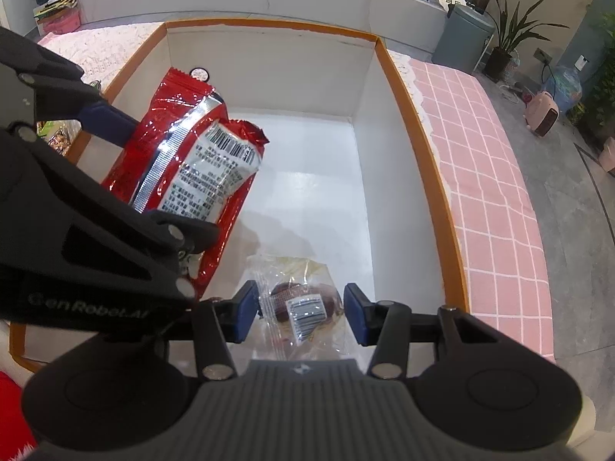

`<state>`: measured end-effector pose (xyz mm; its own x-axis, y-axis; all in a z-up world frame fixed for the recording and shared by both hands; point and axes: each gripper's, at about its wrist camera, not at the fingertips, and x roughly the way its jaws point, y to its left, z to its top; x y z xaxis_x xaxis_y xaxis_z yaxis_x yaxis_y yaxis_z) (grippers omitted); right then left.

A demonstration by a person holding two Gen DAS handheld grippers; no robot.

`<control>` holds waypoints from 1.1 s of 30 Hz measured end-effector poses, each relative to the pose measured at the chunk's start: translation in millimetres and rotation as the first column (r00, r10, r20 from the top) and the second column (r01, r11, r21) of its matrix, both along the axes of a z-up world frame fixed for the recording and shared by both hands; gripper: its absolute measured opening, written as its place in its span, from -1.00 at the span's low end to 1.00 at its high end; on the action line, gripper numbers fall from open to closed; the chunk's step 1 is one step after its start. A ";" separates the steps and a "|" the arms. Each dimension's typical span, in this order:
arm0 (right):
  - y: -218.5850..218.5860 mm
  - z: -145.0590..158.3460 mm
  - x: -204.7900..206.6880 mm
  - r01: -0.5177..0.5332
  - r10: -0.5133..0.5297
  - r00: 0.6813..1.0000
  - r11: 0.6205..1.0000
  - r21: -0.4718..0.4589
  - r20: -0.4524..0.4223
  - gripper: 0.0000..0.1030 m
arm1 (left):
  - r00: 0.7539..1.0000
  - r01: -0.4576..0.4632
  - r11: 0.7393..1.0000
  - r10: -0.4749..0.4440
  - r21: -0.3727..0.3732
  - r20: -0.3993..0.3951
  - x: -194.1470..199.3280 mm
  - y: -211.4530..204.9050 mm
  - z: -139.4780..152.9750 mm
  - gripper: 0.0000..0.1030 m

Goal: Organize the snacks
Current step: 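Open both tools to drop the red bag and candy into the box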

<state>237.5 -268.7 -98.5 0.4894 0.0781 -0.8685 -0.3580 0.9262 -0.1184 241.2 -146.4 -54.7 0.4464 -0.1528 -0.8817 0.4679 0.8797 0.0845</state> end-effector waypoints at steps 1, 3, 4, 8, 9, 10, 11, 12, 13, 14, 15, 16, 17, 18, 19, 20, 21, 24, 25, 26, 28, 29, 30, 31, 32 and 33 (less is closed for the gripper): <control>0.7 0.2 0.0 -0.002 0.002 1.000 1.000 -0.002 0.000 -0.08 | 1.000 0.002 1.000 -0.002 0.001 0.004 0.6 -0.8 0.0 0.73; 3.4 -0.9 -0.4 -0.001 0.001 1.000 1.000 -0.004 -0.001 -0.04 | 1.000 0.004 1.000 -0.004 0.003 0.013 0.9 -1.2 0.1 0.73; 3.7 -0.5 -0.2 -0.001 0.001 1.000 1.000 -0.003 0.000 -0.03 | 1.000 0.005 1.000 -0.005 0.005 0.018 1.0 -1.3 0.1 0.73; 3.5 -2.2 -0.7 0.004 -0.004 1.000 1.000 -0.003 0.005 0.10 | 0.999 0.008 1.000 -0.008 0.014 0.036 -0.3 -1.2 0.6 0.74; 3.7 -2.1 -0.5 0.006 -0.006 1.000 1.000 -0.005 0.006 0.12 | 0.999 0.005 1.000 -0.006 0.014 0.038 0.1 -0.7 0.6 0.74; 3.2 -2.5 -0.5 0.006 -0.006 1.000 1.000 -0.006 0.006 0.14 | 0.999 0.003 1.000 -0.003 0.012 0.047 -0.1 -0.3 1.3 0.74; 3.0 -3.0 -0.8 0.007 -0.007 1.000 1.000 -0.005 0.007 0.21 | 0.998 0.000 1.000 0.000 0.008 0.057 -0.1 0.4 2.4 0.74; 3.2 -2.7 -0.9 0.008 -0.008 1.000 1.000 -0.004 0.009 0.29 | 0.998 -0.006 1.000 0.006 -0.005 0.066 0.2 1.6 3.9 0.76; 3.2 -2.6 -1.2 0.009 -0.009 1.000 1.000 -0.004 0.011 0.30 | 0.997 -0.012 1.000 0.014 -0.023 0.070 0.4 3.0 5.4 0.76; 3.3 -2.7 -1.5 0.009 -0.009 1.000 1.000 -0.004 0.012 0.30 | 0.998 -0.018 0.999 0.021 -0.042 0.066 1.2 4.7 6.7 0.77; 3.5 -2.6 -1.7 0.011 -0.010 1.000 1.000 -0.006 0.012 0.31 | 0.998 -0.024 0.998 0.027 -0.059 0.057 2.6 6.2 7.7 0.77; 4.0 -2.5 -2.1 0.011 -0.011 1.000 1.000 -0.008 0.013 0.32 | 0.998 -0.028 0.997 0.032 -0.070 0.054 2.5 7.4 8.7 0.77; 4.7 -2.2 -2.5 0.012 -0.012 1.000 1.000 -0.010 0.015 0.35 | 0.998 -0.032 0.996 0.037 -0.077 0.055 2.4 8.3 9.9 0.77; 5.6 -1.6 -3.3 0.013 -0.013 1.000 1.000 -0.012 0.019 0.36 | 0.997 -0.036 0.996 0.041 -0.080 0.060 2.1 9.5 11.0 0.77; 5.7 -0.8 -3.8 0.015 -0.014 1.000 1.000 -0.011 0.021 0.36 | 0.997 -0.040 0.996 0.046 -0.080 0.067 1.1 10.6 12.6 0.77; 6.3 -0.5 -4.7 0.017 -0.017 1.000 1.000 -0.010 0.023 0.37 | 0.996 -0.041 0.996 0.047 -0.080 0.074 -0.3 11.7 14.3 0.77; 6.4 0.5 -5.5 0.020 -0.020 0.999 1.000 -0.007 0.026 0.41 | 0.996 -0.037 0.996 0.044 -0.079 0.079 -1.6 12.5 16.4 0.77; 6.5 4.9 -8.5 0.030 -0.030 0.999 1.000 0.003 0.037 0.60 | 0.993 -0.046 0.995 0.055 -0.091 0.100 -7.7 17.0 25.0 0.77; 6.7 7.6 -9.8 0.035 -0.036 0.998 0.999 0.007 0.044 0.62 | 0.992 -0.053 0.994 0.064 -0.098 0.107 -9.5 19.2 28.8 0.77; 7.0 10.6 -11.4 0.040 -0.041 0.998 0.999 0.012 0.052 0.62 | 0.991 -0.059 0.992 0.072 -0.107 0.114 -11.9 22.5 33.0 0.77; 8.7 15.8 -14.7 0.049 -0.050 0.997 0.999 0.022 0.062 0.63 | 0.988 -0.070 0.989 0.087 -0.129 0.129 -18.3 30.4 41.4 0.77; 9.6 19.3 -16.5 0.053 -0.055 0.996 0.998 0.032 0.069 0.65 | 0.986 -0.077 0.987 0.096 -0.138 0.136 -21.1 34.1 45.9 0.77; 10.6 22.7 -18.8 0.057 -0.061 0.995 0.997 0.042 0.076 0.73 | 0.984 -0.084 0.986 0.105 -0.146 0.144 -23.9 37.7 50.6 0.77; 11.6 26.6 -21.5 0.062 -0.066 0.994 0.997 0.053 0.086 0.77 | 0.982 -0.090 0.984 0.114 -0.154 0.153 -27.2 42.0 55.2 0.77; 12.7 30.1 -24.4 0.065 -0.071 0.993 0.996 0.063 0.098 0.82 | 0.979 -0.098 0.982 0.124 -0.161 0.164 -30.5 46.4 59.9 0.77; 14.4 34.1 -27.8 0.066 -0.074 0.991 0.995 0.072 0.112 0.82 | 0.975 -0.105 0.980 0.135 -0.168 0.176 -34.5 50.8 64.5 0.77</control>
